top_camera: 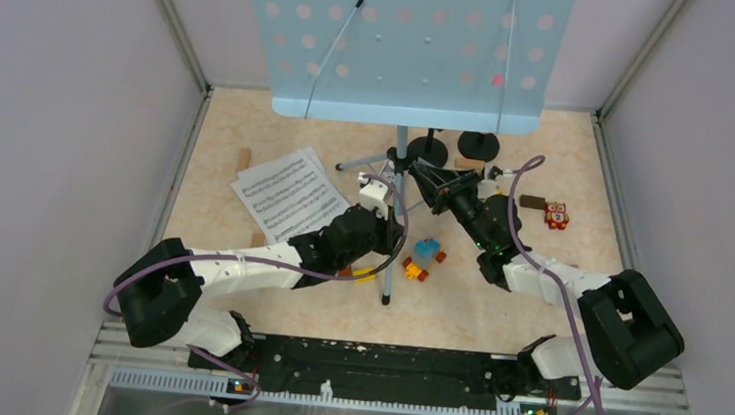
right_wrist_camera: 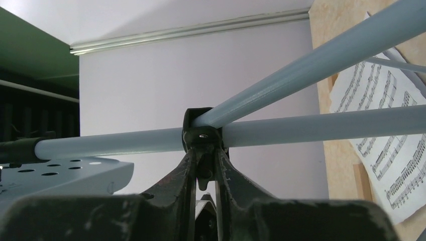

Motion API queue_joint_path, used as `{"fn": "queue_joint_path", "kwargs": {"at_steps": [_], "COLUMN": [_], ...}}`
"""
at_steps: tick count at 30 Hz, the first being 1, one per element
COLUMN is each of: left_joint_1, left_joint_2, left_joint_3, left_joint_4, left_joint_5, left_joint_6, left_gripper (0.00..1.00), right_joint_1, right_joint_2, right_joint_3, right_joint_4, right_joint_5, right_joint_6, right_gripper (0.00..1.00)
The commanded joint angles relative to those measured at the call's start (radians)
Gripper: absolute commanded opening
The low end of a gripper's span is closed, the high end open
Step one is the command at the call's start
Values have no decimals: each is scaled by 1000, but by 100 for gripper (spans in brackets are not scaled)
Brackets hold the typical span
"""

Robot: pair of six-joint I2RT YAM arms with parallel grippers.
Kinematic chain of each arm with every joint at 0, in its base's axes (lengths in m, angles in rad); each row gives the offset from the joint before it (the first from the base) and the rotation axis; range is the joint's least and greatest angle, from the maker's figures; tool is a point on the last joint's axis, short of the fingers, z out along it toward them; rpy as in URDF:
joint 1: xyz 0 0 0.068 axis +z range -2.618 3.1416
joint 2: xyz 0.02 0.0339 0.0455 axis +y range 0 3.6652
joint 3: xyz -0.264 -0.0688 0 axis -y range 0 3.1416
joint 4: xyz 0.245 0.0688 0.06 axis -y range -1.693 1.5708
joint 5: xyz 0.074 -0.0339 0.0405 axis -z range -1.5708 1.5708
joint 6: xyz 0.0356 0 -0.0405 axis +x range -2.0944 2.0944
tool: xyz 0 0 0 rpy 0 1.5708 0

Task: Pack up the instrument practice props

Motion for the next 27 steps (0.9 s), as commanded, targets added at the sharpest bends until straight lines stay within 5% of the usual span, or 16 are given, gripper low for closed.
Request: {"fn": "queue_joint_path", "kwargs": {"at_steps": [1,7,13,20,27], "left_joint_1": [16,16,16,16,16], "left_joint_2": [31,29,25,-3,-29], "left_joint_3": [-48,-50,-47,-65,-74], "left_joint_4": [-217,-217,-226,-233,-249], "left_joint_5": [-61,-60,-60,-66,-58], "left_joint_6": [30,31,45,45,60], "left_gripper": [0,0,0,0,0], "right_joint_1": [-7,-8,26,44,44], "right_joint_2": [21,-1,-95,-149,-174], "right_joint_3": [45,66,198,89,-23], "right_joint_4": [111,73,-168,-67,55], "right_joint_5": [-50,-62,-66,-98,-364], "right_joint_6": [7,-152,-777,-1286,-1821], "right_gripper": [7,0,0,0,0]}}
